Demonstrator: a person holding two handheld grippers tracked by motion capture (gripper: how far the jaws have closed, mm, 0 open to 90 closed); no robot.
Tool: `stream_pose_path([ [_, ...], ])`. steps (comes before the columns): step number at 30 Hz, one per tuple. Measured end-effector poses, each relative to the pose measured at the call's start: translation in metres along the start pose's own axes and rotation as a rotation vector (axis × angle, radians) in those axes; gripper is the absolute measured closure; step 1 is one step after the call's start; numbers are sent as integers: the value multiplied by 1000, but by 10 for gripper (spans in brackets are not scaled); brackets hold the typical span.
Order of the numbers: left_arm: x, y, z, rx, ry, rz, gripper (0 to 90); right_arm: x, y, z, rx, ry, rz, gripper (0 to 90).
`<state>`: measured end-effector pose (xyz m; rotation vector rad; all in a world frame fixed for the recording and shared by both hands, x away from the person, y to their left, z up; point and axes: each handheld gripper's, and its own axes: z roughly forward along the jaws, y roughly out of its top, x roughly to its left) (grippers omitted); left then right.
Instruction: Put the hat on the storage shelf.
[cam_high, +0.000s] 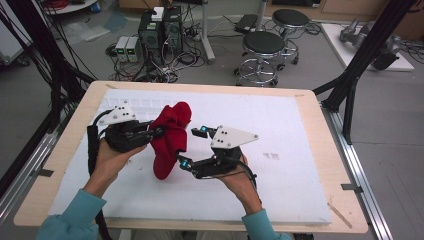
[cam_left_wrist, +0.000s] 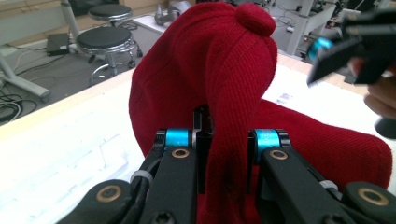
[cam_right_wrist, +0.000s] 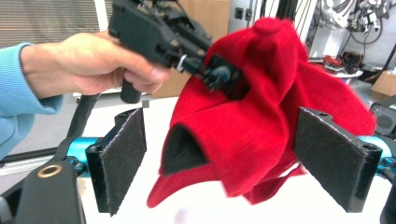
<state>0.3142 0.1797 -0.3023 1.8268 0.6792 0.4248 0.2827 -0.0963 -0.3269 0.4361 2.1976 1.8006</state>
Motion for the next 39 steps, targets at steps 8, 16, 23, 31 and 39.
stream_pose_path([
  [8, 0, 11, 3, -44, 54, -23, 835, 6, -12, -1, 32, 2, 21, 201],
  [16, -4, 21, 7, -51, 85, -22, 836, 10, -16, 7, 65, 14, 48, 269],
  [23, -9, 26, 9, -87, 92, -41, 836, 7, -18, 15, 108, -37, 91, 370],
  [31, -11, 29, 10, -89, 103, -39, 837, 3, -18, 21, 106, -80, 145, 529],
  [39, -12, 29, 10, -94, 100, -33, 837, 3, -17, 30, 121, -68, 157, 698],
])
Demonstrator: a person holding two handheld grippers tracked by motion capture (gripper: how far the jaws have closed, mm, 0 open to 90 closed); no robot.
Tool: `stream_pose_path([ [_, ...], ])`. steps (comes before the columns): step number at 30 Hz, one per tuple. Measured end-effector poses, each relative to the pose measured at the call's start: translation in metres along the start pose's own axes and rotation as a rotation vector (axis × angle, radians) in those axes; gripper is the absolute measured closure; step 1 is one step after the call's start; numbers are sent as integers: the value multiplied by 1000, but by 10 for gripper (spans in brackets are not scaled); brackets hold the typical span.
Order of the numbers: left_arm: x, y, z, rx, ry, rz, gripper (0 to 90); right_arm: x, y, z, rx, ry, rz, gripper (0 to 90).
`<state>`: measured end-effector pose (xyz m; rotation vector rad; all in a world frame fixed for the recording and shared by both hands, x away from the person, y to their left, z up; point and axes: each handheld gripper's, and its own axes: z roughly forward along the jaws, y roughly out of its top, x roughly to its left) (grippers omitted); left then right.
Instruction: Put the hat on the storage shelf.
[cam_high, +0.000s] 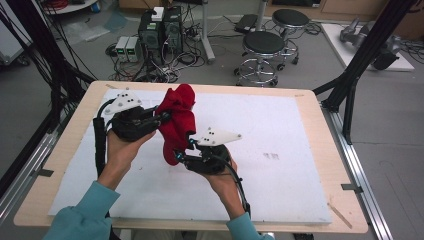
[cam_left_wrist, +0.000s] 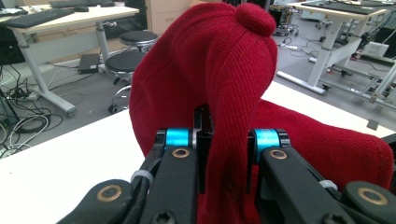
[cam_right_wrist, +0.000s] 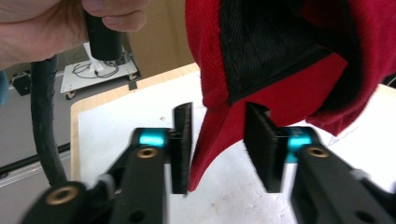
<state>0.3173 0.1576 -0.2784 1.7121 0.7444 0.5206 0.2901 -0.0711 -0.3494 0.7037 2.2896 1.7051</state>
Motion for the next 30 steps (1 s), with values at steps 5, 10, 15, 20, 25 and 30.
stream_pose_path([
  [5, 1, 0, -1, -2, -2, 4, 838, -2, 1, 0, 1, 6, 15, 819],
  [10, 2, 0, 0, -6, -22, 11, 837, -5, 1, -3, -4, -3, 28, 840],
  [15, 3, -1, -1, -10, -40, 18, 827, -2, 1, -4, -6, -29, 8, 844],
  [20, 8, 0, -2, -14, -84, -40, 488, -4, 1, -7, -17, -38, 9, 845],
  [25, 14, -4, -4, -18, -91, -56, 80, -5, 1, -9, -16, -52, 13, 845],
  [30, 20, -11, -9, -27, -98, -58, 81, -6, 1, -8, -10, -66, 8, 845],
])
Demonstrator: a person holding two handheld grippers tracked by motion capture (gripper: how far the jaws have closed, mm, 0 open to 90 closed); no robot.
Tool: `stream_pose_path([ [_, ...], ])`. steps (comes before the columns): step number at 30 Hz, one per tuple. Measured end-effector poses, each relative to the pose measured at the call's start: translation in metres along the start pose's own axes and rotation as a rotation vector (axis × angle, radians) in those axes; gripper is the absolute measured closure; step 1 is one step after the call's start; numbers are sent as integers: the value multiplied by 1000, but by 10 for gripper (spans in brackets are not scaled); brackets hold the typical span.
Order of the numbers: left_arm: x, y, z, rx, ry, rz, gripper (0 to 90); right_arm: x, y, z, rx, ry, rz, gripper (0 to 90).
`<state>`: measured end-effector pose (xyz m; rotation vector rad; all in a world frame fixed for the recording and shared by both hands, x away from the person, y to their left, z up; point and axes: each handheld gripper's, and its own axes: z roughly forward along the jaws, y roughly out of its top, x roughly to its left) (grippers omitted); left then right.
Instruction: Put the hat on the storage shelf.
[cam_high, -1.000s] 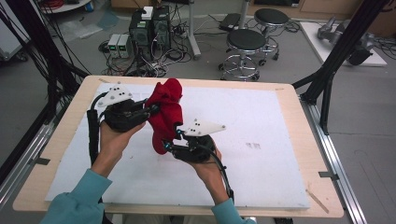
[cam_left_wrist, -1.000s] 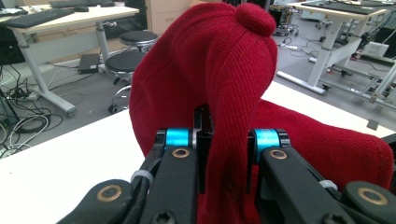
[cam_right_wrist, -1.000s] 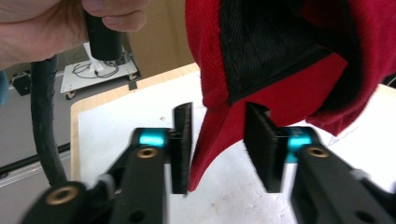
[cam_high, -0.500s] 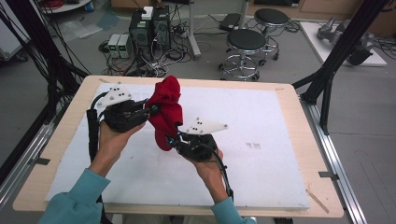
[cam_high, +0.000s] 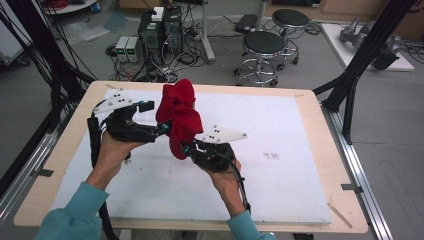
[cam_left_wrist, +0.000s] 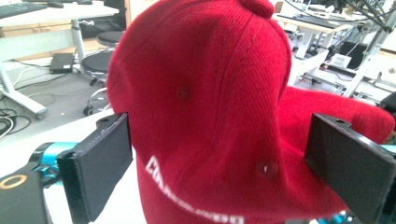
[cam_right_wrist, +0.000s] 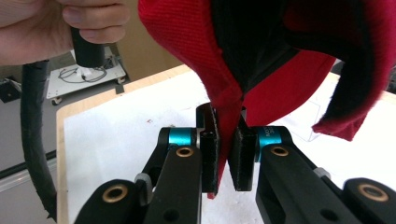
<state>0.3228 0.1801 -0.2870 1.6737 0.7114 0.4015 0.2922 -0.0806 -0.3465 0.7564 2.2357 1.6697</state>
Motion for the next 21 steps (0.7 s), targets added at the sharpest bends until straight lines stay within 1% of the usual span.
stream_pose_path([
  [1, 1, -1, -2, 5, 3, 4, 81, 0, 0, 0, 1, -5, -5, 845],
  [4, 6, -3, -8, 2, 11, 11, 81, -2, 0, 2, 8, -12, -3, 845],
  [7, 11, -8, -14, -4, 17, 1, 81, -5, 0, 3, 5, -21, 1, 846],
  [9, 14, -11, -18, 9, 33, 17, 81, -7, 0, 4, 1, -28, 1, 845],
  [10, 15, -13, -19, 17, 36, 21, 81, -8, 0, 4, -8, -25, 16, 845],
  [12, 19, -19, -23, 28, 40, 30, 81, -12, 2, 3, -31, -27, 26, 845],
  [16, 28, -38, -33, 42, 46, 37, 81, -19, 8, 3, -50, -59, 27, 845],
  [18, 34, -50, -39, 53, 64, 48, 81, -24, 11, 3, -58, -71, 32, 845],
  [21, 43, -70, -49, 51, 85, 28, 81, -30, 17, 4, -61, -92, 20, 845],
])
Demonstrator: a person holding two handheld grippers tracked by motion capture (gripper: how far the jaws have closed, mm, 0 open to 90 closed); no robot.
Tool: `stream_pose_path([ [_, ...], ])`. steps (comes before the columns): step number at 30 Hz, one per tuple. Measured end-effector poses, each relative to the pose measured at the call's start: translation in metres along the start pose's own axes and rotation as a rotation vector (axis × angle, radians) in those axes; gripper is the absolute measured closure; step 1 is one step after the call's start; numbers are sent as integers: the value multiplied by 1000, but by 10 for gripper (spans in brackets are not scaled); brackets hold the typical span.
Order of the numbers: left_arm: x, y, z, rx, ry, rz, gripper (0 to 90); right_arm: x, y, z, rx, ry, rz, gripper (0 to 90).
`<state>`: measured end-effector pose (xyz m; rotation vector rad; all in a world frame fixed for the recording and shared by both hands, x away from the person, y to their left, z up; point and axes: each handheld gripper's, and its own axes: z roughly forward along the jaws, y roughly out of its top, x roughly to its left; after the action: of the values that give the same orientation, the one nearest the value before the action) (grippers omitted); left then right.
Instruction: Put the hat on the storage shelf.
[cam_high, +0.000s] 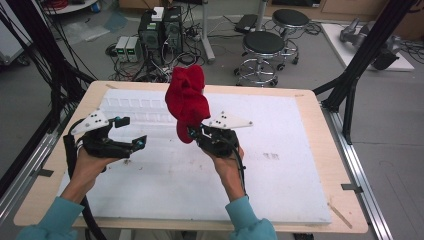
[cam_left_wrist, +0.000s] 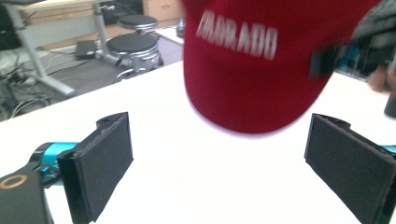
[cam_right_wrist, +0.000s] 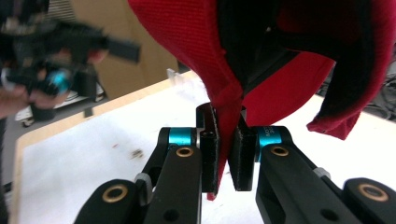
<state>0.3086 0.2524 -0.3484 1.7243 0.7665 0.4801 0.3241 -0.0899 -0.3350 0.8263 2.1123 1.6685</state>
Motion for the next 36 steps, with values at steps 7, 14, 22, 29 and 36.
stream_pose_path([
  [7, 14, -40, -19, -23, 37, -8, 82, -13, 10, 13, -6, -27, -5, 845],
  [14, 23, -69, -34, -68, 103, -35, 82, -22, 21, 36, -7, -38, -9, 845],
  [22, 27, -93, -41, -110, 130, -59, 83, -30, 31, 65, 7, -44, -12, 844],
  [29, 33, -106, -45, -151, 159, -68, 83, -36, 32, 87, 23, -59, -2, 844],
  [36, 35, -117, -43, -165, 163, -91, 83, -42, 25, 104, 42, -85, 20, 844],
])
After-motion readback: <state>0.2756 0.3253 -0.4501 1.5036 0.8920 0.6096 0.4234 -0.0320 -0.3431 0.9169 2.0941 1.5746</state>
